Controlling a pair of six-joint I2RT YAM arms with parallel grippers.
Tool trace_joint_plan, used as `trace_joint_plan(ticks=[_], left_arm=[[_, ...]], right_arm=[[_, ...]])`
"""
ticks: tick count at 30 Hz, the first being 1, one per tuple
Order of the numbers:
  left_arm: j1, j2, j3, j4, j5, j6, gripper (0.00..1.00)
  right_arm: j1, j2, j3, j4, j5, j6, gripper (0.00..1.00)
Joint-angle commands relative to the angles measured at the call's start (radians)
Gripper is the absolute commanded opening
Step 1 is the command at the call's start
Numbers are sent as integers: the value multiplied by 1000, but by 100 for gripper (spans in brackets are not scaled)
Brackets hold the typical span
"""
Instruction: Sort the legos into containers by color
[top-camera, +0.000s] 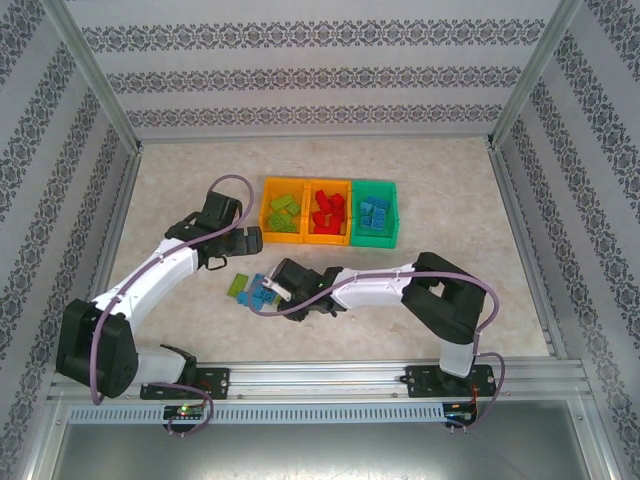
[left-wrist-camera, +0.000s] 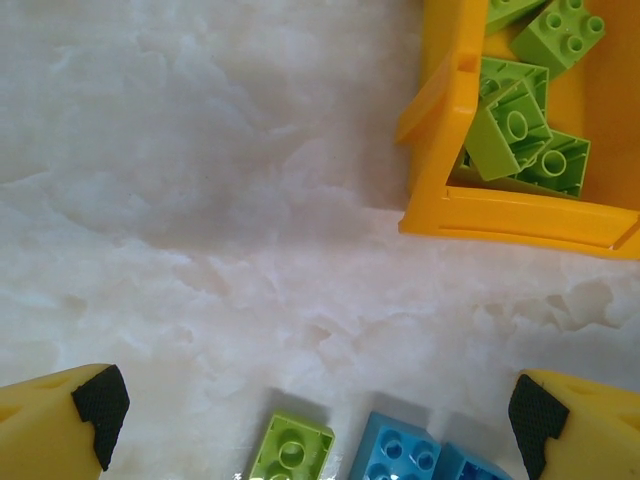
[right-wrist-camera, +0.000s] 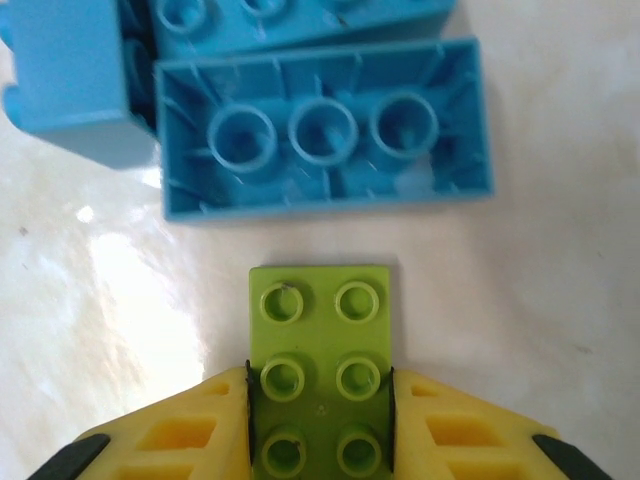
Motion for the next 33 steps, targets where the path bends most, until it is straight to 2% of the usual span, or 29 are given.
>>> trace_joint_plan(ticks=[1, 7, 13, 22, 33], left_arm=[[15, -34, -20, -8, -35, -17, 99], [14, -48, -60, -20, -52, -19, 99], [16, -66, -134, -10, -61, -47, 99], [16, -80, -198, 1, -40, -75, 99], [15, -77, -263, 24, 15, -72, 100]], right_arm=[[-16, -76, -8, -23, -4, 7, 26], [-61, -145, 36, -5, -45, 18, 27], [-152, -134, 133, -12, -47, 70, 27], [-309, 34, 378, -65, -48, 253, 26], [-403, 261, 653, -186, -37, 366, 31]])
